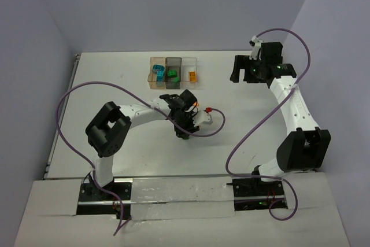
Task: Sort the legos into containers by color
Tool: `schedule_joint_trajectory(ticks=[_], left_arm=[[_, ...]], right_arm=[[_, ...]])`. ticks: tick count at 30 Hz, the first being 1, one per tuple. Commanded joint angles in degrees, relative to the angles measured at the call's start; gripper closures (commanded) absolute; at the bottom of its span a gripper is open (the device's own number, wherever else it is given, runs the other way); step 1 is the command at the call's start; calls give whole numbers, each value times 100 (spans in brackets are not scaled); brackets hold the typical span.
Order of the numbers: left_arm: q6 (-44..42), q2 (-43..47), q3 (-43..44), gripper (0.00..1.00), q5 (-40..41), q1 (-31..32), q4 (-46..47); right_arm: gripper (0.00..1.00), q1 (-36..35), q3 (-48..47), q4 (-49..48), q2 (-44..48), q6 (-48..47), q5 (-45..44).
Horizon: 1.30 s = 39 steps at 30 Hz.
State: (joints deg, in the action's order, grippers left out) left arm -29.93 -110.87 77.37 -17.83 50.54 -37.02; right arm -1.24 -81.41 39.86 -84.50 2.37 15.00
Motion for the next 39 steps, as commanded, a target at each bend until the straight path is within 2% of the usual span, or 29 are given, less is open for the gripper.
schedule_joint_trajectory(ticks=[1,3,6,7,9,12,16,22,25,28,39], left_arm=[[-134,-66,-31,60,14,44,156],[-136,-75,-14,66,-15,44,135],[-158,-27,93,83,-51,35,40],[-156,23,163,92,-54,9,-50],[-132,152,411,100,-167,-141,-190],[51,318,921,100,-418,-458,-403],[595,378,1796,100,-126,-1366,-259],[1496,-423,3546,100,1272,-2161,40],[1869,-819,4077,100,1708,-2298,202],[2144,-1168,4386,100,1757,-2421,358],[2155,-2062,5132,98,1674,-2448,417]], right_arm=[[0,36,-244,-92,-46,53,114],[0,43,-251,-92,-63,60,124],[0,38,-268,-86,-97,62,156],[0,36,-284,-77,-115,62,168],[0,36,-319,-59,-128,62,179],[0,36,-330,-57,-128,53,179],[0,36,-341,-48,-119,53,237],[0,36,-325,-90,-137,44,207],[0,36,-297,-101,-128,47,187],[0,36,-301,-85,-119,41,193],[0,36,-275,-92,-181,31,187]])
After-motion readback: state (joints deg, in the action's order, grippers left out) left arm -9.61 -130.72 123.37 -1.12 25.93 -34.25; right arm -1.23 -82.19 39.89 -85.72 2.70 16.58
